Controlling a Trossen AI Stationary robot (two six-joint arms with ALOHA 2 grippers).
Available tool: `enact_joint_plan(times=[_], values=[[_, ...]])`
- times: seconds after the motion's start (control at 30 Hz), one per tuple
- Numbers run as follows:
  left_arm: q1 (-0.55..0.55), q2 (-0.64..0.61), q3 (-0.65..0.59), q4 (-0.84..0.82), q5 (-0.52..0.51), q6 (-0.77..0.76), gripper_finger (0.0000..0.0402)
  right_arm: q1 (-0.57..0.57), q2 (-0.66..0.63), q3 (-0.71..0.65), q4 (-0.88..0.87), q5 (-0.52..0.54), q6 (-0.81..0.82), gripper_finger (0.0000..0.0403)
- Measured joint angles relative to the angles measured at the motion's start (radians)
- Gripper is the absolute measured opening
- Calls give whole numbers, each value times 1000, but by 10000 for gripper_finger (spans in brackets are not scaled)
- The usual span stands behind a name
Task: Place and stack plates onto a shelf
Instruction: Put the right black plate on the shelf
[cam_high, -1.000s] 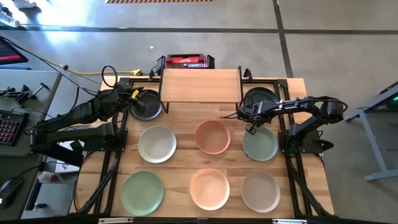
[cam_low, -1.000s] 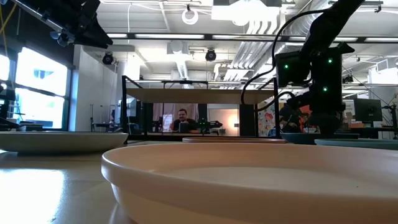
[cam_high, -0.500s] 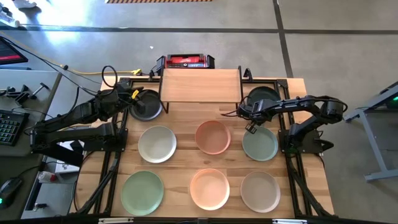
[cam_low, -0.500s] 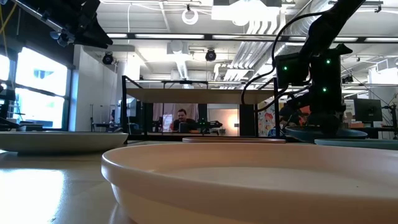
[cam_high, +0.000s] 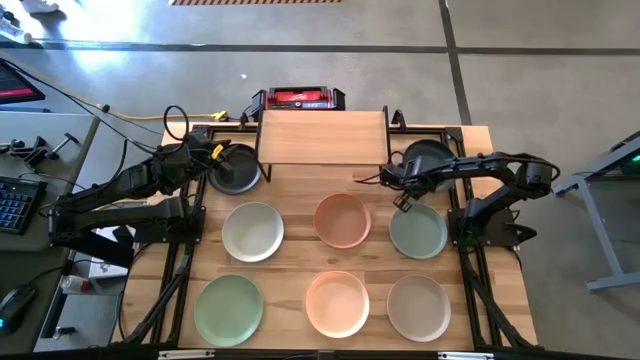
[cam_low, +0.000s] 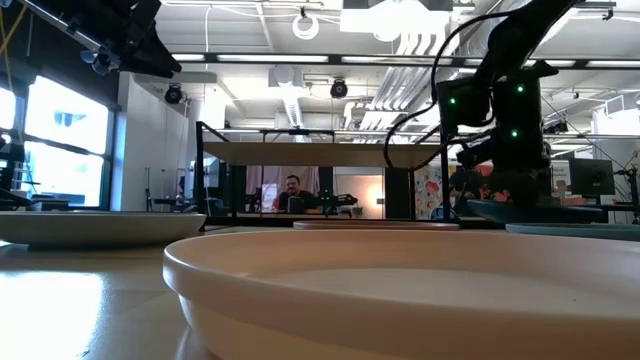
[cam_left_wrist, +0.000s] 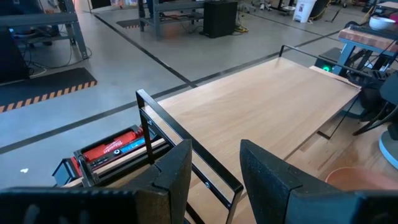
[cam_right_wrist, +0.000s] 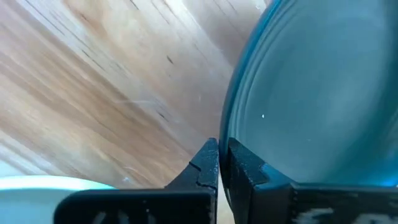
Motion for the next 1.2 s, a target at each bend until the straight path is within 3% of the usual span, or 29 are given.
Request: enact_joint_plan(times=[0.77, 1.2], values=[[0, 0, 0, -5, 0, 18, 126, 0, 0, 218, -269, -6, 49, 0], [0, 0, 0, -5, 0, 25, 126, 43, -2, 355, -512, 4, 79, 0]])
